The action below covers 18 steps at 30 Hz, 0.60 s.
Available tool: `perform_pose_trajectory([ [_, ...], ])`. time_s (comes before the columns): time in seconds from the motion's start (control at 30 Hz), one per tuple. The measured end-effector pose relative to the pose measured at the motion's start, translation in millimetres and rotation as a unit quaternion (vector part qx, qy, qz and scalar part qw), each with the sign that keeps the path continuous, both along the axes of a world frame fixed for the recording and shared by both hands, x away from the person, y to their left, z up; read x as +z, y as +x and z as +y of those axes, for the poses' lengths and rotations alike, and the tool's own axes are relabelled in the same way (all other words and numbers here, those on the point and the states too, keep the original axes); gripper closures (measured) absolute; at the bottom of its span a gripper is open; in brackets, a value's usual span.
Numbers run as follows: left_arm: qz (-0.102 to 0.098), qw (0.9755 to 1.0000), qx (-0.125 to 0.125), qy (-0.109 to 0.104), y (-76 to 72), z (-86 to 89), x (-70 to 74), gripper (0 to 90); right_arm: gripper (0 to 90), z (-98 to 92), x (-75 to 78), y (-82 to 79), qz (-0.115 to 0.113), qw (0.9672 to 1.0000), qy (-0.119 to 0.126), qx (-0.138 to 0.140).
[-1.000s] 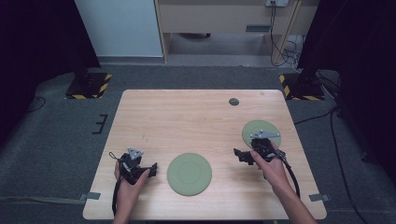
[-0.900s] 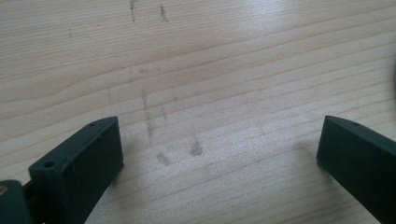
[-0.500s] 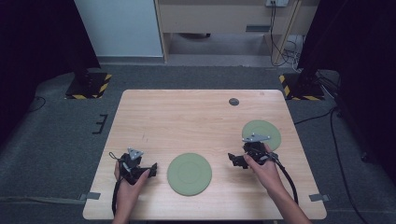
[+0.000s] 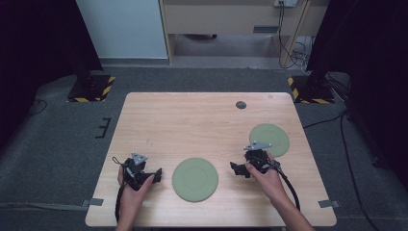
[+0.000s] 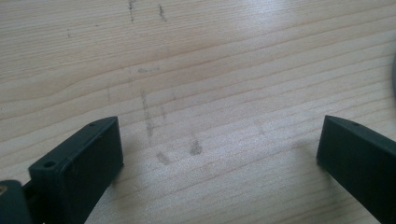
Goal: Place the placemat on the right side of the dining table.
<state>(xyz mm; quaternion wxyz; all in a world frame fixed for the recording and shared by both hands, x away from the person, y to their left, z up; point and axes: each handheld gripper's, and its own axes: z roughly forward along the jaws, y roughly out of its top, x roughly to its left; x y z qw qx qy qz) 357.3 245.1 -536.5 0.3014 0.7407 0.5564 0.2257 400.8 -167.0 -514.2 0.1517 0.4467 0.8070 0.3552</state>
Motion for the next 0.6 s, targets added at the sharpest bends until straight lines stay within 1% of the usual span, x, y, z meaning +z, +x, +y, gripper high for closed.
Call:
perform_pose_trajectory([
  [0.2,0.0,1.0,0.0,0.0,0.0,0.1,0.0,0.0,7.8,4.9,-5.4,-1.2,0.002,1.0,0.002,0.0],
  [0.33,0.0,1.0,-0.001,0.0,0.0,0.1,0.0,0.0,7.8,8.2,-9.5,-0.6,0.003,1.0,0.005,-0.004],
  [0.53,0.0,1.0,-0.001,0.0,0.0,0.2,0.0,0.0,7.1,15.1,-20.2,2.5,-0.003,0.9994,0.007,-0.032],
  [0.6,0.0,1.0,-0.001,0.0,0.0,0.2,0.0,0.0,6.4,19.0,-23.7,2.8,-0.016,0.9991,0.002,-0.038],
])
